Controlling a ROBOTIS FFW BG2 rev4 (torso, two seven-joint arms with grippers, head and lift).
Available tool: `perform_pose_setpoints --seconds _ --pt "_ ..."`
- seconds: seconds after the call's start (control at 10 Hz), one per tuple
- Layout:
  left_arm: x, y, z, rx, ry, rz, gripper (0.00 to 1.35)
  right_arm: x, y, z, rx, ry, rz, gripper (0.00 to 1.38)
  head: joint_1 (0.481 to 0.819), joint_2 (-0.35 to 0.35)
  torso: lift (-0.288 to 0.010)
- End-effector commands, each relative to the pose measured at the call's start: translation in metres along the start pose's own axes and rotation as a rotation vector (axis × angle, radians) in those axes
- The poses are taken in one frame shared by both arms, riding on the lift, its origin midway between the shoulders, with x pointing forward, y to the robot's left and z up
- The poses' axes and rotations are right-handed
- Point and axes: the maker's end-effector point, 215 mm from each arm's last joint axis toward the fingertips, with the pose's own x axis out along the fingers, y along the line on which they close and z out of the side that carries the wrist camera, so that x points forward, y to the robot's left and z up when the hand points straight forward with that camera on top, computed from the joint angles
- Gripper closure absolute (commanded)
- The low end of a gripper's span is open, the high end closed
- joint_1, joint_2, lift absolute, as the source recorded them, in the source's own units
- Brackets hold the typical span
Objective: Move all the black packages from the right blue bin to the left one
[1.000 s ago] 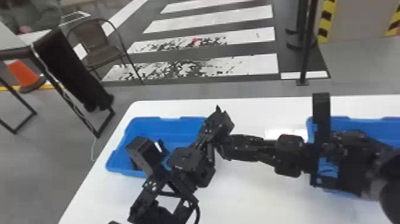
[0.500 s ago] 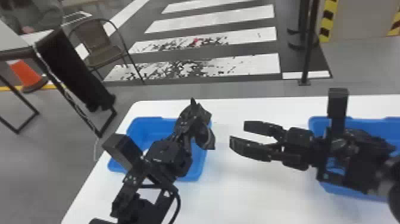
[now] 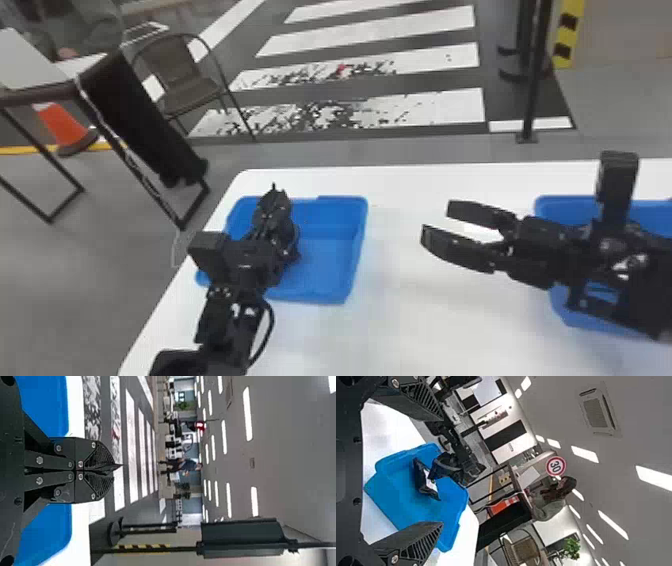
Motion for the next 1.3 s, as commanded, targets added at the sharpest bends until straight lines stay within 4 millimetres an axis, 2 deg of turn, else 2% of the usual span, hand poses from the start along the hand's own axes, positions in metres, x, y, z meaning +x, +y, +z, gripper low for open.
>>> perform_pose_setpoints --seconds 0.0,0.1,0.2,0.3,0.4,0.5,0.6,0.7,0.8,0.9,1.1,1.2 --pt "0.003 0.012 0.0 -0.058 -0.072 0.041 0.77 -0.007 -0.007 0.006 -0.012 -0.012 -0.022 0.1 0.695 0.35 -0.154" --pt "-0.003 0.014 0.023 -0.071 -0.156 0.051 0.22 -0.02 -0.018 0.01 -0.03 -0.017 -0.063 0.1 0.695 0.35 -0.154" --pt "-0.01 0.009 0.043 -0.085 -0.231 0.046 0.02 -0.035 -0.03 0.02 -0.062 -0.02 -0.115 0.1 0.695 0.35 -0.154" --pt "-0.02 0.001 0.058 -0.131 -0.29 0.038 0.12 -0.057 -0.045 0.03 -0.094 -0.027 -0.193 0.1 0.695 0.35 -0.154" --pt "-0.03 -0.007 0.072 -0.202 -0.338 0.038 0.14 -0.095 -0.057 0.048 -0.175 -0.012 -0.348 0.1 0.695 0.35 -0.154" --pt "-0.044 -0.013 0.084 -0.249 -0.363 0.035 0.14 -0.144 -0.068 0.071 -0.254 -0.037 -0.537 0.1 0.695 0.35 -0.154" --pt "-0.06 -0.02 0.094 -0.294 -0.393 0.039 0.14 -0.197 -0.083 0.078 -0.262 -0.078 -0.72 0.1 0.693 0.308 -0.154" --pt "-0.069 -0.03 0.097 -0.344 -0.389 0.029 0.14 -0.241 -0.095 0.075 -0.236 -0.106 -0.848 0.11 0.694 0.243 -0.154" --pt "-0.076 -0.046 0.096 -0.379 -0.374 0.005 0.15 -0.267 -0.102 0.068 -0.231 -0.097 -0.925 0.11 0.695 0.162 -0.154" --pt "-0.076 -0.063 0.09 -0.407 -0.352 -0.023 0.15 -0.277 -0.106 0.054 -0.217 -0.068 -0.966 0.11 0.695 0.099 -0.154" --pt "-0.076 -0.094 0.08 -0.444 -0.303 -0.078 0.15 -0.293 -0.123 0.034 -0.197 -0.033 -1.039 0.11 0.695 0.033 -0.154" --pt "-0.077 -0.103 0.075 -0.454 -0.282 -0.095 0.15 -0.29 -0.138 0.02 -0.169 -0.011 -1.039 0.11 0.695 -0.001 -0.154"
